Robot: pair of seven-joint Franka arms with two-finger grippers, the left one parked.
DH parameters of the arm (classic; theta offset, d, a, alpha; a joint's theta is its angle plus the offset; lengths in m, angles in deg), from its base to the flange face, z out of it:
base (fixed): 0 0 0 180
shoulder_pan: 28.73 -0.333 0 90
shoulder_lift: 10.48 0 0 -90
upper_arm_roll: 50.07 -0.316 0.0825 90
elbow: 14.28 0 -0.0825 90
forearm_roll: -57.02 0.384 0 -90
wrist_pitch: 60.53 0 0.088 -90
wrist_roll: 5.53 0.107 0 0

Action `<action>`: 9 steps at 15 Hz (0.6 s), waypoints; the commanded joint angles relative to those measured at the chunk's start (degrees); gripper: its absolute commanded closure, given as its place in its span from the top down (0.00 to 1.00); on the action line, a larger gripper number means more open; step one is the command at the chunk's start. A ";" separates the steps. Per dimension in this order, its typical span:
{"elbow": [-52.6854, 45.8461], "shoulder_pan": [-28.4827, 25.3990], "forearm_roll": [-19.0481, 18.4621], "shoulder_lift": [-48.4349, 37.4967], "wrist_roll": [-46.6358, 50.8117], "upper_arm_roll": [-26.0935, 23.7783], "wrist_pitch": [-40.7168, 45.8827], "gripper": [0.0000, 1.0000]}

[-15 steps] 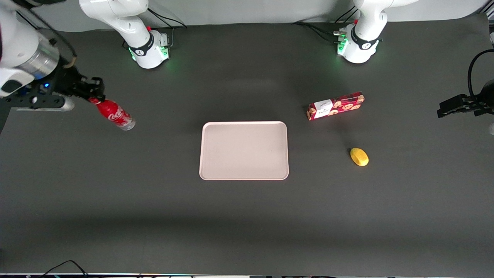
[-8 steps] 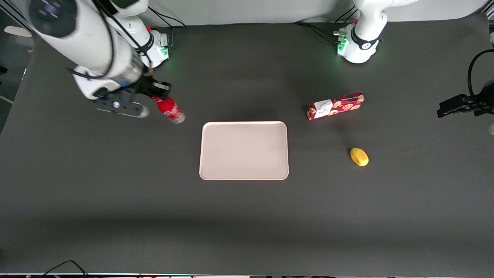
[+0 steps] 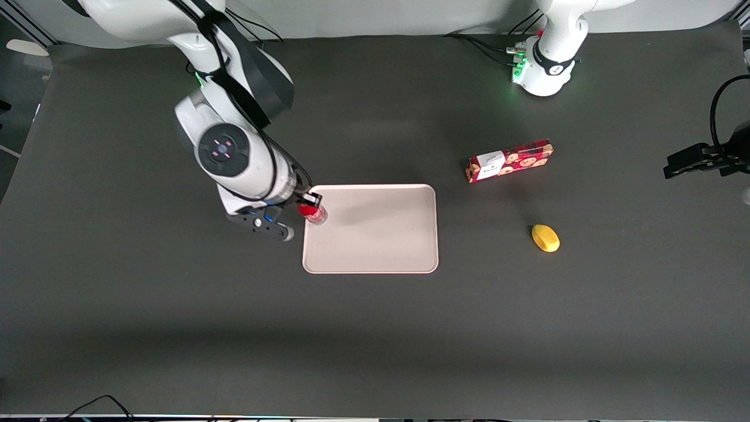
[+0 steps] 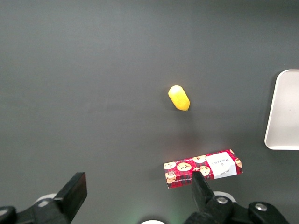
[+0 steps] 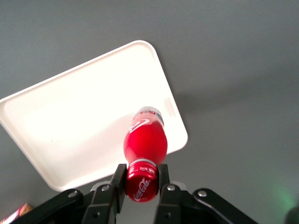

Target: Place coke bottle on tray

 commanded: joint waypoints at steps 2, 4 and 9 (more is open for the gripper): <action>0.33 -1.30 -5.42 5.03 6.80 -0.79 -6.30 0.00; 2.61 -1.31 -7.18 5.39 7.25 -0.79 -8.41 0.00; 4.03 -0.69 -7.45 4.86 7.16 -0.88 -9.39 1.00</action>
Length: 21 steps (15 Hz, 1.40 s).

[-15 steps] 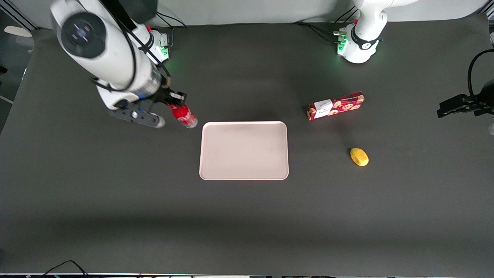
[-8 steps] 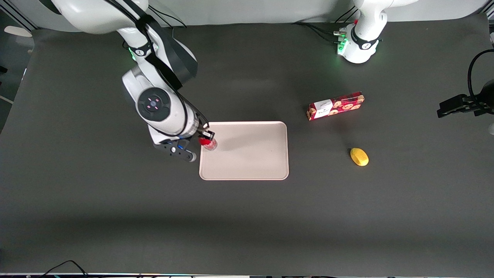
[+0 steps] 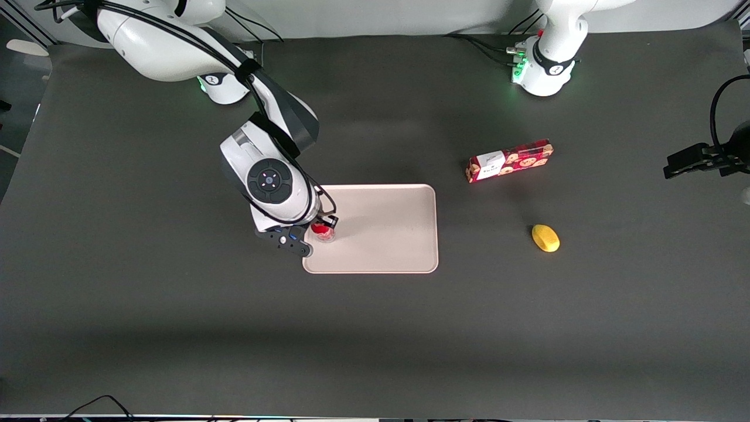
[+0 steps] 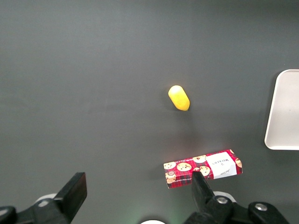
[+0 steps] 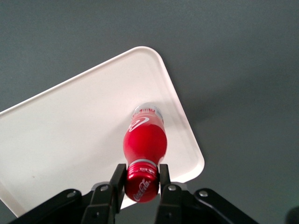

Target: Place coke bottle on tray

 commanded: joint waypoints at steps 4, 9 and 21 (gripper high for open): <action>-0.11 1.22 -1.22 -6.94 0.06 -0.67 1.77 1.00; -7.57 4.30 -0.52 -17.49 -20.83 2.91 18.98 1.00; 7.80 4.12 7.65 -35.00 -61.56 33.96 17.17 1.00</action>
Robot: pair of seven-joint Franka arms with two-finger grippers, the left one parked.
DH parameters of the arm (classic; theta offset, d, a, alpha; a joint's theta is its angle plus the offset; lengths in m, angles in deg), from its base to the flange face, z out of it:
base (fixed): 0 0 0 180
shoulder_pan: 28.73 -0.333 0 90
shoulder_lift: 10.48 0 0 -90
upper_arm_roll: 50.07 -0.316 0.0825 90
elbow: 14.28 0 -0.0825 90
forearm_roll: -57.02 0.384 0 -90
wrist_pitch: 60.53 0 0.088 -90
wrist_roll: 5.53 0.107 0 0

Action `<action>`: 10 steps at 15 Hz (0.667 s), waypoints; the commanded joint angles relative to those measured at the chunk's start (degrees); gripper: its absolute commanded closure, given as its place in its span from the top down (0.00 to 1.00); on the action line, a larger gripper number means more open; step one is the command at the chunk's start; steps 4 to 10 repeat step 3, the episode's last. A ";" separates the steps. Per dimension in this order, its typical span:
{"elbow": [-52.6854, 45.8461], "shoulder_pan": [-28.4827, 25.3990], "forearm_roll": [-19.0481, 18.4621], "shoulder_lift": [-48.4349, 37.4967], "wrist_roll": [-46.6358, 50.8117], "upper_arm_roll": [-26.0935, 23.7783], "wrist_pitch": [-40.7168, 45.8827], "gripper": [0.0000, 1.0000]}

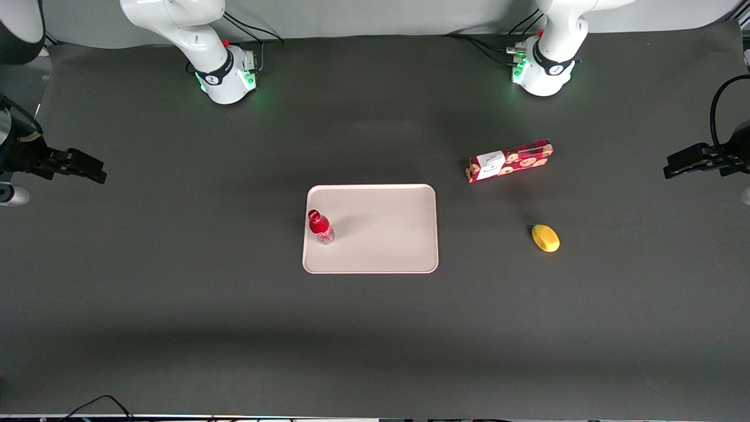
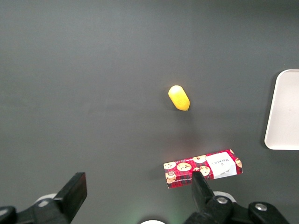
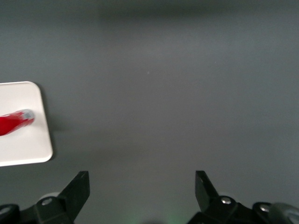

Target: Place coke bottle on tray

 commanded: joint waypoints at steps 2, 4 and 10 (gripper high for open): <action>6.26 -1.05 1.68 -3.87 -0.44 1.49 -4.37 1.00; 6.08 -1.05 3.00 -3.78 -0.35 1.49 -4.37 1.00; 6.08 -1.05 3.00 -3.78 -0.35 1.49 -4.37 1.00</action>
